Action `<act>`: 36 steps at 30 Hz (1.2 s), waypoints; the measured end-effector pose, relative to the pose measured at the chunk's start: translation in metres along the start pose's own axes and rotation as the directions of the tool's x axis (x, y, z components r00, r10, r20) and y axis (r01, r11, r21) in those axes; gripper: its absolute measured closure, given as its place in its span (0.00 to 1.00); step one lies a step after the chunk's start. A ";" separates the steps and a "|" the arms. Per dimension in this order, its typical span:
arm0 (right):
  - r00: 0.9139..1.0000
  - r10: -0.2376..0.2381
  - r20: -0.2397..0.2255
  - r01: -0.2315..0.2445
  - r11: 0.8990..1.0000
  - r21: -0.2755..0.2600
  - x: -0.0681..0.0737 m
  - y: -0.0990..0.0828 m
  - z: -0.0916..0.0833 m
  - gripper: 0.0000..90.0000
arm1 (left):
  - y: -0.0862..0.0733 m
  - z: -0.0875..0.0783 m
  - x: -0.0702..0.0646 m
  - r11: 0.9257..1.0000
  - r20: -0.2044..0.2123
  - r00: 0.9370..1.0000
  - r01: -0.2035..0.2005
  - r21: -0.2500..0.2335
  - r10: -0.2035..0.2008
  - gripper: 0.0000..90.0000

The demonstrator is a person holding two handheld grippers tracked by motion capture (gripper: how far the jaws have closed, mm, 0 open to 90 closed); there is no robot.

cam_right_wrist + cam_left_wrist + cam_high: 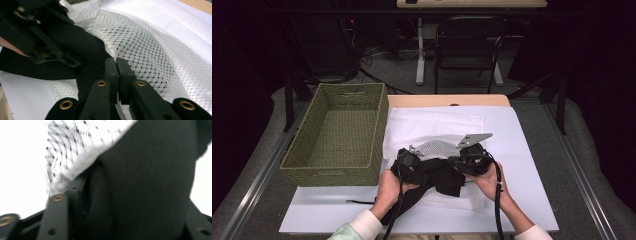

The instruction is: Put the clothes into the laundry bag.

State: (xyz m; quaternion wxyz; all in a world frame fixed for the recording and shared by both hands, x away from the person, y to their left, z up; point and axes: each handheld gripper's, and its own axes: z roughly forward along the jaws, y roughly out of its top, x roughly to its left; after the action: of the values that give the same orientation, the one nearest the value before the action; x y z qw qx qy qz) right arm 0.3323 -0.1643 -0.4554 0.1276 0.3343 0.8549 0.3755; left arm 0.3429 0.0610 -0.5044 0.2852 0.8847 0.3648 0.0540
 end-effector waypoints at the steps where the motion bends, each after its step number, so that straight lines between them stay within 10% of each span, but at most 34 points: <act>1: 1.000 0.000 0.000 0.000 1.000 0.000 0.000 0.000 0.000 0.98 | -0.003 -0.005 -0.001 1.000 -0.002 1.000 -0.013 0.005 0.013 0.40; 13: 1.000 0.006 0.004 -0.006 1.000 0.009 -0.002 0.000 0.002 0.98 | -0.028 -0.018 0.000 0.995 0.056 0.994 -0.100 0.023 0.099 0.28; 27: 1.000 0.006 0.004 -0.006 1.000 0.016 -0.001 -0.001 0.004 0.98 | -0.035 -0.004 0.004 0.999 0.032 0.999 -0.040 -0.029 0.041 0.64; 36: 1.000 0.000 -0.008 0.000 1.000 -0.001 0.002 0.001 0.001 0.98 | -0.024 -0.006 -0.004 0.993 -0.008 0.998 0.068 -0.101 -0.070 0.67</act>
State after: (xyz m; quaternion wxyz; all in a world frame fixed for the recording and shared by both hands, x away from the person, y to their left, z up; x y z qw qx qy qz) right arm 0.3320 -0.1621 -0.4549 0.1243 0.3327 0.8552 0.3774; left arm 0.3233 0.0749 -0.5123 0.3291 0.8557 0.3936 0.0676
